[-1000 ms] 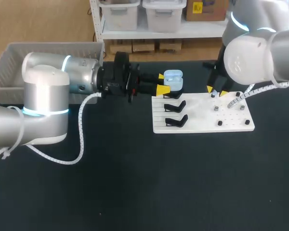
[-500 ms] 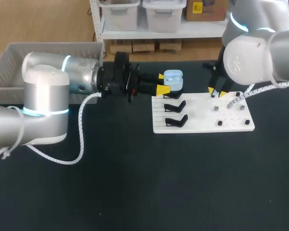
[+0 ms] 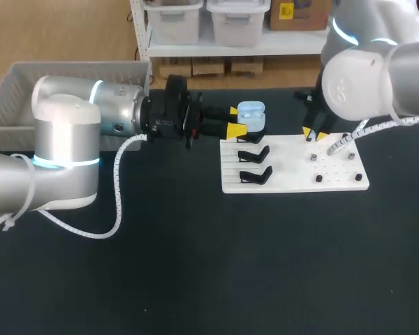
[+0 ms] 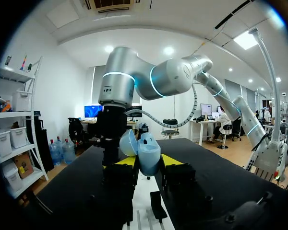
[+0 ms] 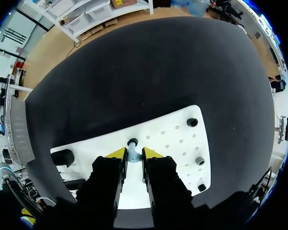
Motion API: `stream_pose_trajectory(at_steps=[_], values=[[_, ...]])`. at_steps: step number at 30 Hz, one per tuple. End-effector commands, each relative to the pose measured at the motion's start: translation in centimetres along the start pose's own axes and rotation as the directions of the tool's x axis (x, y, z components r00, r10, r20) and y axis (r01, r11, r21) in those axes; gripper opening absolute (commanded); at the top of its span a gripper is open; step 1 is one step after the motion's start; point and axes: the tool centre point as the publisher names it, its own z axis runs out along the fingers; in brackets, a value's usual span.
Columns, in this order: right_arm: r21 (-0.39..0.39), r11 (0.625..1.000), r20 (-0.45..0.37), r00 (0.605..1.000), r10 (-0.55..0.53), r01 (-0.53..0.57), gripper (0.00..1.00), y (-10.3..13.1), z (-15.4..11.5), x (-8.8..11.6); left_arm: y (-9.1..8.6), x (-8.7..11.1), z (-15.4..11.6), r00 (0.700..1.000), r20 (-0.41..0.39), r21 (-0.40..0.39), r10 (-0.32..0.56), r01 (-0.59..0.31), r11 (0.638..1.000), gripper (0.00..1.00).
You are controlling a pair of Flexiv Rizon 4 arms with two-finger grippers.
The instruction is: Pick up each earbud case from the left stands, insert the matching earbuds, close the lid, and place the case in the box.
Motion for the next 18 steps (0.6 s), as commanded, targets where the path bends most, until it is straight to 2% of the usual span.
stream_pose_trajectory(at_steps=[1, 10, 15, 18], values=[[-0.001, 1.000, 0.000, 1.000, 0.002, -0.002, 0.00, 0.0, 0.0, 0.0, -0.2, 0.1, 0.0, 1.000, 0.002, -0.006, 0.003, -0.003, 1.000, 0.00], [-0.006, 1.000, 0.021, 1.000, 0.008, -0.008, 0.00, 0.1, -2.5, 0.9, -0.2, 0.1, 0.0, 1.000, 0.002, -0.006, 0.003, -0.003, 1.000, 0.00], [-0.012, 1.000, 0.061, 0.998, 0.006, -0.005, 0.00, 0.1, -5.6, 1.6, -0.2, 0.1, 0.0, 1.000, 0.002, -0.006, 0.003, -0.003, 1.000, 0.00], [-0.006, 0.999, 0.065, 0.997, -0.034, 0.035, 0.00, 0.3, -8.1, 2.6, -0.2, 0.1, 0.0, 1.000, 0.002, -0.006, 0.003, -0.003, 1.000, 0.00]])
